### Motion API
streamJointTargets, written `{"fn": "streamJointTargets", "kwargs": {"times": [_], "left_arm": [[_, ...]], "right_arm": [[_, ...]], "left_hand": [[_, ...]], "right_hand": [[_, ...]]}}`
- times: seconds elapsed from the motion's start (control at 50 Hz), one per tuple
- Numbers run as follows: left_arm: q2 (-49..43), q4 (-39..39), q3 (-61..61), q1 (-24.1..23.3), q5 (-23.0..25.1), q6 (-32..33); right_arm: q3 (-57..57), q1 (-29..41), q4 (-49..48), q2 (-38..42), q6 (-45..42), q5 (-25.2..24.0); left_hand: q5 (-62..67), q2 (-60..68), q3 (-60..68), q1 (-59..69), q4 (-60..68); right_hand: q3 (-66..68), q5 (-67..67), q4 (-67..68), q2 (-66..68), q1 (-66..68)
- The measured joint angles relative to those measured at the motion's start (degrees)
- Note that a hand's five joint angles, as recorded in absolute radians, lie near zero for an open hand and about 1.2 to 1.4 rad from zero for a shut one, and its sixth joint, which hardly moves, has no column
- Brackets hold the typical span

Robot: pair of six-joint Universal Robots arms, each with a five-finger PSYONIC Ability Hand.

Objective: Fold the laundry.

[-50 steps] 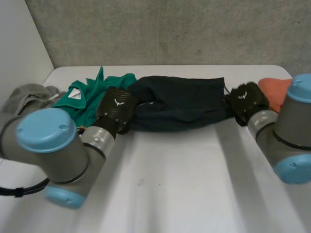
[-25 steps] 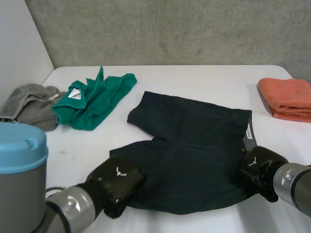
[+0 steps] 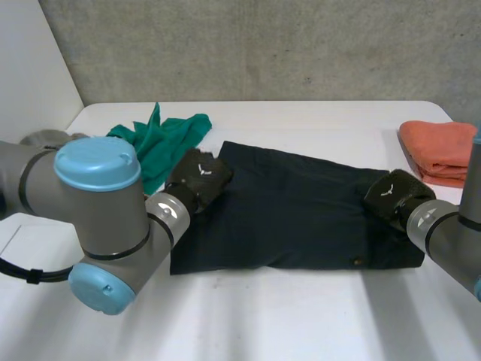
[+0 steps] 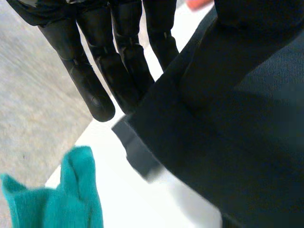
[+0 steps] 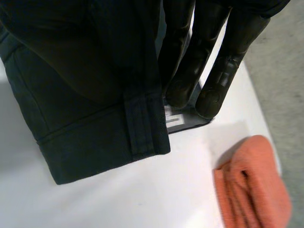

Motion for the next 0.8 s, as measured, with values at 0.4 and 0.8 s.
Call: {"fn": "streamJointTargets", "kwargs": {"times": [0.4, 0.8], "left_arm": [[0.3, -11.8, 0.0, 0.1, -3.0, 5.9], [-9.4, 35.9, 38.2, 2.6, -6.5, 11.9]], "right_arm": [[-3.8, 0.2, 3.5, 4.2, -3.7, 0.1], [-36.9, 1.6, -48.5, 14.8, 5.1, 3.5]], "left_hand": [[0.0, 0.0, 0.0, 0.0, 0.0], [0.0, 0.0, 0.0, 0.0, 0.0]], "right_hand": [[0.0, 0.2, 0.0, 0.0, 0.0], [0.0, 0.2, 0.2, 0.0, 0.0]]}}
